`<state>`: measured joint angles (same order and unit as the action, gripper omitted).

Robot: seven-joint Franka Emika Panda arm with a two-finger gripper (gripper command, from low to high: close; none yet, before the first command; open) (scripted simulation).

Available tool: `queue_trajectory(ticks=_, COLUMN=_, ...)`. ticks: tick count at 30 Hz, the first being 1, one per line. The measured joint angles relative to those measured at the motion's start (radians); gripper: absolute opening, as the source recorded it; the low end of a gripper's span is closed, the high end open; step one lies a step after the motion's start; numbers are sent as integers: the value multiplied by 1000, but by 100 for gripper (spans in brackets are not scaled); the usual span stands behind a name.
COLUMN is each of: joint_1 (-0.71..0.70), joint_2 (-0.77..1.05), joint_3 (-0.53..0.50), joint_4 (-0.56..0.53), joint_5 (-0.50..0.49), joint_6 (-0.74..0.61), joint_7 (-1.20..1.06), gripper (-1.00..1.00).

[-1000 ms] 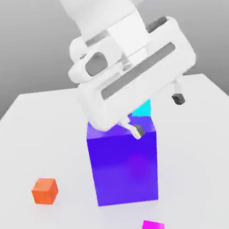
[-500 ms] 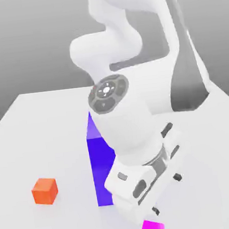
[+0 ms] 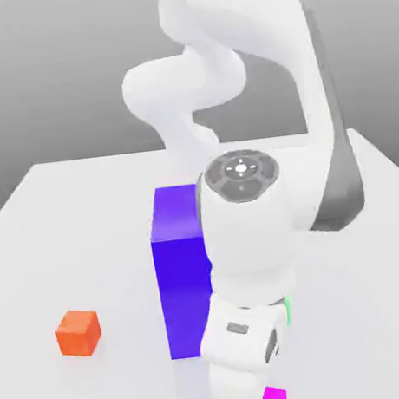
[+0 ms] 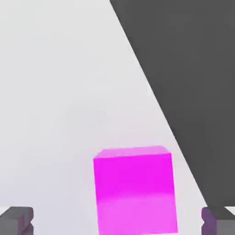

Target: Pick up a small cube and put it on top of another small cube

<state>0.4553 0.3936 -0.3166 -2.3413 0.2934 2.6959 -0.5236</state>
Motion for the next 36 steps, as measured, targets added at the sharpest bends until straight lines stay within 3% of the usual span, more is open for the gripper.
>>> queue_trajectory(ticks=2, joint_1=-32, joint_2=73, joint_3=42, joint_4=18, joint_5=37, joint_6=60, joint_7=-34, gripper=0)
queue_trajectory(ticks=3, joint_1=-45, joint_2=96, joint_3=58, joint_4=27, joint_5=29, joint_6=27, joint_7=-47, gripper=-100)
queue_trajectory(ticks=8, joint_1=-45, joint_2=96, joint_3=58, joint_4=27, joint_5=29, joint_6=24, joint_7=-47, gripper=-100)
queue_trajectory(ticks=9, joint_1=-50, joint_2=102, joint_3=64, joint_4=32, joint_5=9, joint_6=-36, joint_7=-110, gripper=-100)
queue_trajectory(ticks=11, joint_1=-34, joint_2=73, joint_3=44, joint_4=19, joint_5=23, joint_6=29, joint_7=-51, gripper=-100)
queue_trajectory(ticks=15, joint_1=17, joint_2=-29, joint_3=-3, joint_4=5, joint_5=-50, joint_6=-46, joint_7=1, gripper=-100)
queue_trajectory(ticks=27, joint_1=139, joint_2=1, joint_3=175, joint_4=219, joint_5=-200, joint_6=-231, joint_7=-294, gripper=-100)
queue_trajectory(ticks=32, joint_1=158, joint_2=90, joint_3=224, joint_4=269, joint_5=-217, joint_6=-146, joint_7=-371, gripper=-100)
queue_trajectory(ticks=33, joint_1=156, joint_2=111, joint_3=227, joint_4=272, joint_5=-214, joint_6=-127, joint_7=-375, gripper=100)
queue_trajectory(ticks=36, joint_1=156, joint_2=111, joint_3=227, joint_4=272, joint_5=-214, joint_6=-127, joint_7=-375, gripper=100)
